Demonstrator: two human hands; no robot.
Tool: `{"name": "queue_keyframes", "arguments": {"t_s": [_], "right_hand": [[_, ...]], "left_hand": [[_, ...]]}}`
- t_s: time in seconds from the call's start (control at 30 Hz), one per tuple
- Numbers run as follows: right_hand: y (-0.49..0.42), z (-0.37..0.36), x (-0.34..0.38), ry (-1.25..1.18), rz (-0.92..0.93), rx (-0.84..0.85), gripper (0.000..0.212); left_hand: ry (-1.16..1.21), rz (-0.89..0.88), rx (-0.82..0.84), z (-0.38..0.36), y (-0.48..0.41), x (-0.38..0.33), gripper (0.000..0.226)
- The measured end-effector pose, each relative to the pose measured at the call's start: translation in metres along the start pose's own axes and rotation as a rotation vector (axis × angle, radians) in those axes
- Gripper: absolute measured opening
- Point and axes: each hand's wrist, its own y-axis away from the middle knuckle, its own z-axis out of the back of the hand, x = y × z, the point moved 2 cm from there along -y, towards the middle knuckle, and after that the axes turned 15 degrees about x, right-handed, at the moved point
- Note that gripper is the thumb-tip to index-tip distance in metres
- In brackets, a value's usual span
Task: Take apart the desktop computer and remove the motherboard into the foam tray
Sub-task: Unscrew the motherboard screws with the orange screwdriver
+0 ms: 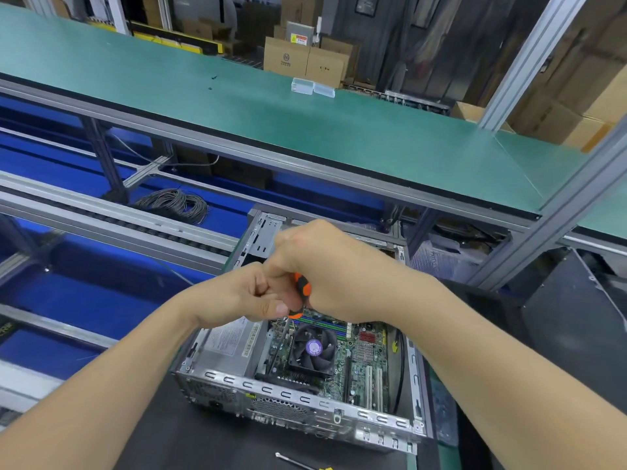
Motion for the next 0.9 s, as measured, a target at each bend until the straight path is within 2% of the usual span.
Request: {"name": "queue_keyframes", "arguments": {"t_s": [0.1,0.17,0.27,0.3,0.4,0.47,0.53,0.67,0.73,0.9], "right_hand": [[-0.006,-0.008,-0.004,0.005,0.051,-0.007,0.025],[-0.005,-0.008,-0.006,-0.012,0.069,-0.005,0.027],[-0.001,-0.005,-0.004,-0.046,0.067,0.012,0.029],[0.0,-0.005,-0.003,0.005,0.035,-0.013,0.025],[-0.001,-0.003,0.004,0.277,-0.211,-0.236,0.045],[-0.005,-0.003,0.007,0.288,-0.376,-0.287,0.064],[-0.009,-0.003,0.006,0.203,-0.452,-0.245,0.068],[-0.013,-0.003,0.003,0.104,-0.392,-0.114,0.05],[-0.012,-0.003,0.003,0.072,-0.281,-0.081,0.031],[0.0,0.003,0.003,0.026,-0.047,-0.034,0.013]], "left_hand": [[0.041,0.0,0.013,-0.003,-0.002,0.001,0.052],[0.072,0.004,0.005,-0.002,-0.003,0.006,0.065],[0.038,-0.04,-0.054,-0.002,-0.005,0.008,0.061],[0.013,-0.063,-0.079,-0.003,-0.007,0.008,0.058],[-0.073,-0.075,-0.158,-0.007,-0.01,0.005,0.038],[-0.109,-0.017,-0.211,-0.011,-0.011,0.007,0.034],[-0.106,0.028,-0.285,-0.014,-0.012,0.01,0.044],[-0.088,-0.04,-0.29,-0.015,-0.014,0.012,0.038],[-0.078,-0.002,-0.266,-0.012,-0.011,0.014,0.072],[0.041,-0.026,-0.096,-0.011,-0.003,0.012,0.071]]}}
